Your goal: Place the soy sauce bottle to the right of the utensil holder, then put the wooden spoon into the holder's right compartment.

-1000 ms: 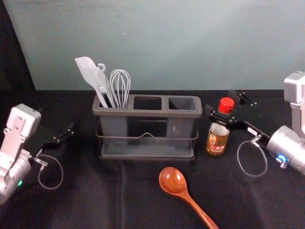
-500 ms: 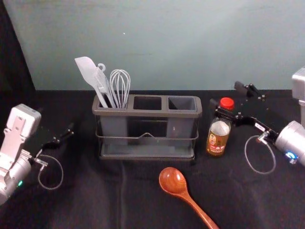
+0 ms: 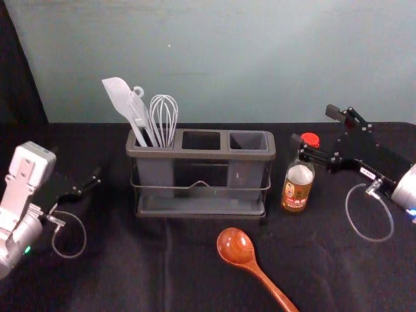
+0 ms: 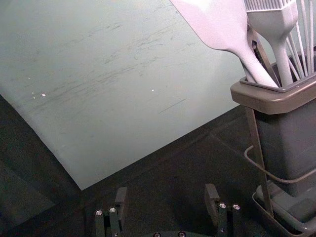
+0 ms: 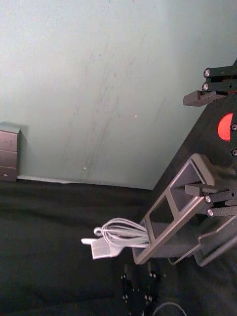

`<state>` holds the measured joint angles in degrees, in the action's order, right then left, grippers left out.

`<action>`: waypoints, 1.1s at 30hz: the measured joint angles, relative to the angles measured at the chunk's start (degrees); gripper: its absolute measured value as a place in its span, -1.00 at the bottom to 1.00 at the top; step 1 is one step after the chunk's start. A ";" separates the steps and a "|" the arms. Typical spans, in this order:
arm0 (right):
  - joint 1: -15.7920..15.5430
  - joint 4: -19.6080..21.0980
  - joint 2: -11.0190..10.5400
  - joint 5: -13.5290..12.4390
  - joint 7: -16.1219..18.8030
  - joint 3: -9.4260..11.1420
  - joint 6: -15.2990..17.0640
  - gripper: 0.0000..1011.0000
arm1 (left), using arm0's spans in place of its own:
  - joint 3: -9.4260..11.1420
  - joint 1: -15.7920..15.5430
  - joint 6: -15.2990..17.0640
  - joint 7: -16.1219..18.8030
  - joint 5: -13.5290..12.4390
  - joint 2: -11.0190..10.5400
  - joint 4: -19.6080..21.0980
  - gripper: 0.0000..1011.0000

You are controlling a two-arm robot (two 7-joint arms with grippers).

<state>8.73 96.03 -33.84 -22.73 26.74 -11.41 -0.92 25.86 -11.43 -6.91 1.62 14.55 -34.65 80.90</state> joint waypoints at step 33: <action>-5.67 22.41 -7.65 -5.96 -6.57 -5.20 42.24 0.99 | 0.00 0.00 0.00 0.00 0.00 0.00 0.00 1.00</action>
<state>3.05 118.45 -41.49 -28.69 20.17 -16.60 41.32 25.86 -11.43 -6.91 1.62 14.55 -34.64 80.90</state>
